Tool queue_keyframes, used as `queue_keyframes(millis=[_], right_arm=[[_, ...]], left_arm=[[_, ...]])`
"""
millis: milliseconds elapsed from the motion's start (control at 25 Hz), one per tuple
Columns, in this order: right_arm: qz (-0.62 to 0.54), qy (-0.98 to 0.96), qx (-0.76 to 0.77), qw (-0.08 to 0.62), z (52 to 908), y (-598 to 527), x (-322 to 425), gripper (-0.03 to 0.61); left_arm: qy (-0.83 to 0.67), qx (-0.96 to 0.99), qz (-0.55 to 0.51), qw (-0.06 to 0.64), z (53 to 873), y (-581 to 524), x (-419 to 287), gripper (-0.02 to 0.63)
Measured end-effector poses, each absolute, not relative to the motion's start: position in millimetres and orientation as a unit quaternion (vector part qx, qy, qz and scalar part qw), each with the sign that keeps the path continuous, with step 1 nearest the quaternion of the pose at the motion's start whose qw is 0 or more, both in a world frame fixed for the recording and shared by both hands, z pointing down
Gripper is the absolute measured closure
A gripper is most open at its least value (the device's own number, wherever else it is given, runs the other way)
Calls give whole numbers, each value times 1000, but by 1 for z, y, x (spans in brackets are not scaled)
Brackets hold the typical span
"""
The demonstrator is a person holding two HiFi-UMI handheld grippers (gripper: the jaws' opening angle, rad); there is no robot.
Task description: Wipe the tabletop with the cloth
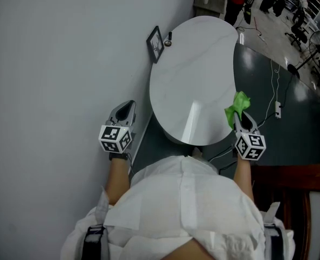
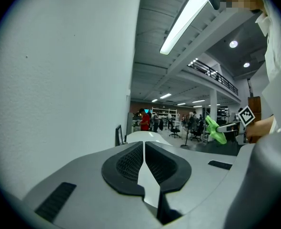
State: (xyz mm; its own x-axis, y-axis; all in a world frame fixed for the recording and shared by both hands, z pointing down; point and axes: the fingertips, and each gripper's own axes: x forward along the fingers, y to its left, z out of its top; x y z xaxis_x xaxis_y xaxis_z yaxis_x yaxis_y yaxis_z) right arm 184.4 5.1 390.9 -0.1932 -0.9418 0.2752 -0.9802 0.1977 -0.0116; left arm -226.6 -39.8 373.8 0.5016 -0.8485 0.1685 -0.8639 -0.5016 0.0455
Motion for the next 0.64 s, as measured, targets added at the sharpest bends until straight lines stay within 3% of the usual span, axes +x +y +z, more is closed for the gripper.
queue_keyframes(millis=[640], right_arm=[[101,-758,635,108,394,12,189,495]], left_arm=[[-484,870,65,71,378,-42,-216,588]])
